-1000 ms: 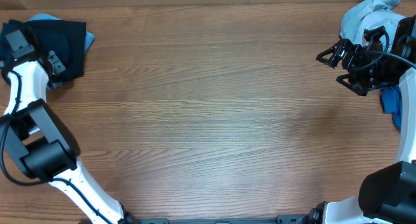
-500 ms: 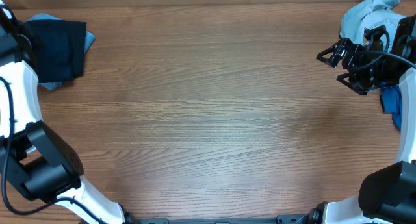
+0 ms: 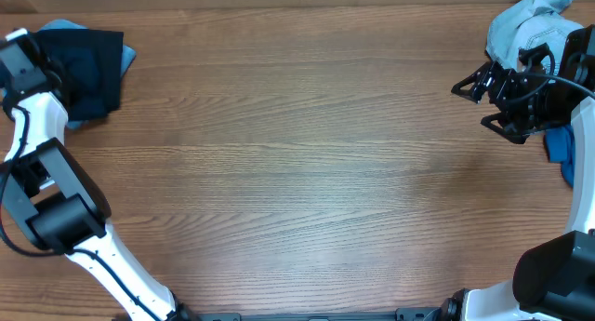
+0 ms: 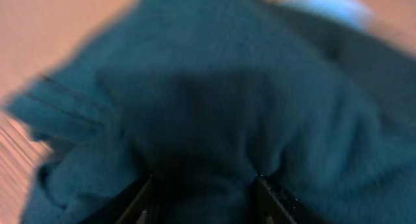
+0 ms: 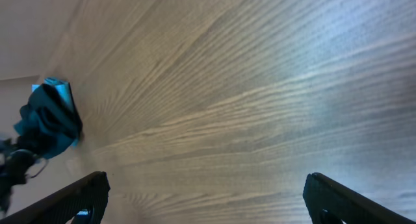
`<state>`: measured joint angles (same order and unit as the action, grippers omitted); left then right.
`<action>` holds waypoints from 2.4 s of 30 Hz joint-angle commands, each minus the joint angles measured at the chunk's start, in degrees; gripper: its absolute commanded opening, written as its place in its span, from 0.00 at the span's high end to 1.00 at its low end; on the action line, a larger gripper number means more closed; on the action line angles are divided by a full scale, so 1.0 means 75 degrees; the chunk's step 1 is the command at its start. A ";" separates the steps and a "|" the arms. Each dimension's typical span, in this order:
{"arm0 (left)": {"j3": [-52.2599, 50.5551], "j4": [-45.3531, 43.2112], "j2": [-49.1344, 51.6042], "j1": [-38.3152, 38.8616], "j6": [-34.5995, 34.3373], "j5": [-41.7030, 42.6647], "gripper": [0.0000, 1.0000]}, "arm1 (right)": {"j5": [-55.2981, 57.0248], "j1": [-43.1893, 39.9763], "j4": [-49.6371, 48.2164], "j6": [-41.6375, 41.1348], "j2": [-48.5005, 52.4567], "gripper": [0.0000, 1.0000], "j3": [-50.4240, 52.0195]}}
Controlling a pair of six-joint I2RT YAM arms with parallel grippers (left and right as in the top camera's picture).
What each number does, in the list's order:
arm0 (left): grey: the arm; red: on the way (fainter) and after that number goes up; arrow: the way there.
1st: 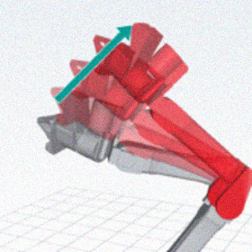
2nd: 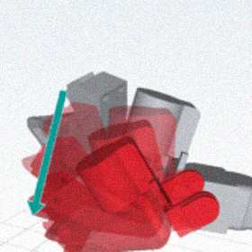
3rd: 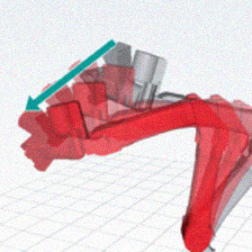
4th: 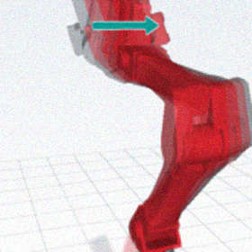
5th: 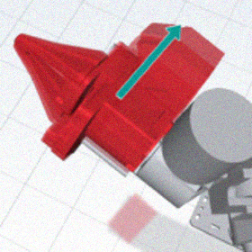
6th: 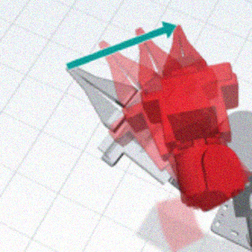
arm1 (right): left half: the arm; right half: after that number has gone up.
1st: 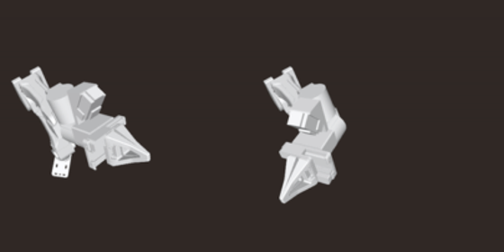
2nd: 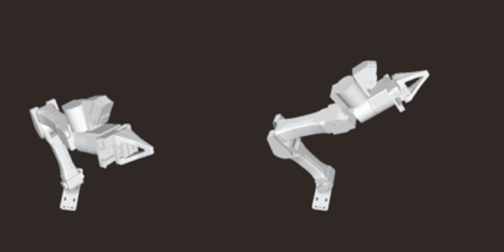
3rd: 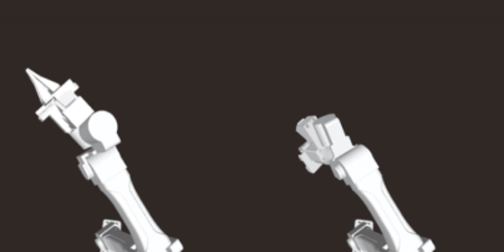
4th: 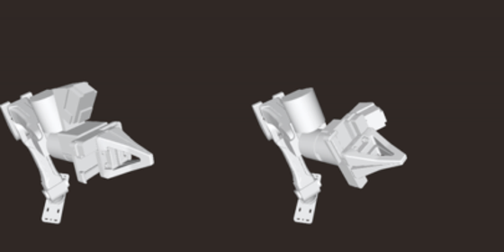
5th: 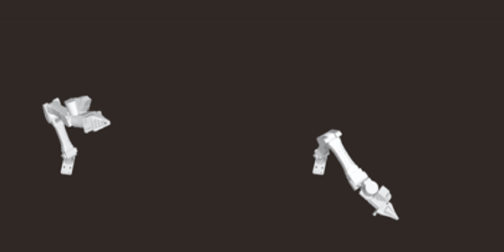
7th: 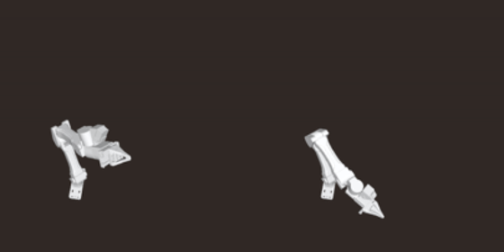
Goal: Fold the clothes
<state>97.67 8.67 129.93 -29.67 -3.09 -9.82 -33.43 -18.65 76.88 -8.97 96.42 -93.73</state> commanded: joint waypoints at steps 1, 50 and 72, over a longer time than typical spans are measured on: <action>0.0000 0.0414 0.0883 -0.0291 -0.0621 -0.0134 0.50 | 0.0050 -0.0006 0.0178 0.0058 0.0003 0.00 -0.0070; 0.1440 0.1938 0.0329 0.0134 -0.0560 0.0764 0.23 | 0.0079 -0.0006 0.0356 0.0463 0.0003 0.00 -0.0070; 0.4013 0.9570 -0.5179 0.1291 -0.0283 0.3381 0.00 | 0.0041 0.0192 -0.2244 0.1428 -0.1932 0.00 -0.0070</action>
<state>128.35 75.16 91.77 -21.65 -6.94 12.88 -32.84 -17.26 60.80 -0.56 84.09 -93.69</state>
